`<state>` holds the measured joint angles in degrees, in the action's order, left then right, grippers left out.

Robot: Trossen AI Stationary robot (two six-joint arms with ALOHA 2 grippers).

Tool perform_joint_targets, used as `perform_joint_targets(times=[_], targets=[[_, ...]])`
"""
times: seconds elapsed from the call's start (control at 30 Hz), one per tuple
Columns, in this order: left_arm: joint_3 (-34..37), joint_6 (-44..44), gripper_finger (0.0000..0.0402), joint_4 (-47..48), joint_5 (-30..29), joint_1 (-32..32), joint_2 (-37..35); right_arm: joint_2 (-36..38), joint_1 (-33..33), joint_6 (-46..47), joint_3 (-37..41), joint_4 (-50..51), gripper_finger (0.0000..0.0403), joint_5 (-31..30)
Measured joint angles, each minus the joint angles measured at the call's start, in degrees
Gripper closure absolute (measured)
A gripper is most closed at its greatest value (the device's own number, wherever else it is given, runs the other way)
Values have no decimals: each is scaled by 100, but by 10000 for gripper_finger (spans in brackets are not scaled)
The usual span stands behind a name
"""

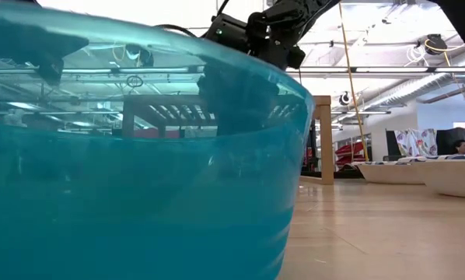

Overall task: Place and stack bowls onto a shelf
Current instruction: Put the white bowl on the shelf

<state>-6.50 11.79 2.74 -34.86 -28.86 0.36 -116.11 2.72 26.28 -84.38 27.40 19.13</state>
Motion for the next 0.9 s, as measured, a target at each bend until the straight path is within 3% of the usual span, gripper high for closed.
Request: perform_joint_targets(times=[0.63,0.77,0.9], targets=[[2,-9,378,-28,1,2,0,-288,-59,-197,-2,-682,280,17],[2,-30,378,-50,5,2,0,-337,-59,-293,-4,-796,310,13],[2,-48,378,-50,5,2,0,-352,-59,-565,-8,-857,377,68]])
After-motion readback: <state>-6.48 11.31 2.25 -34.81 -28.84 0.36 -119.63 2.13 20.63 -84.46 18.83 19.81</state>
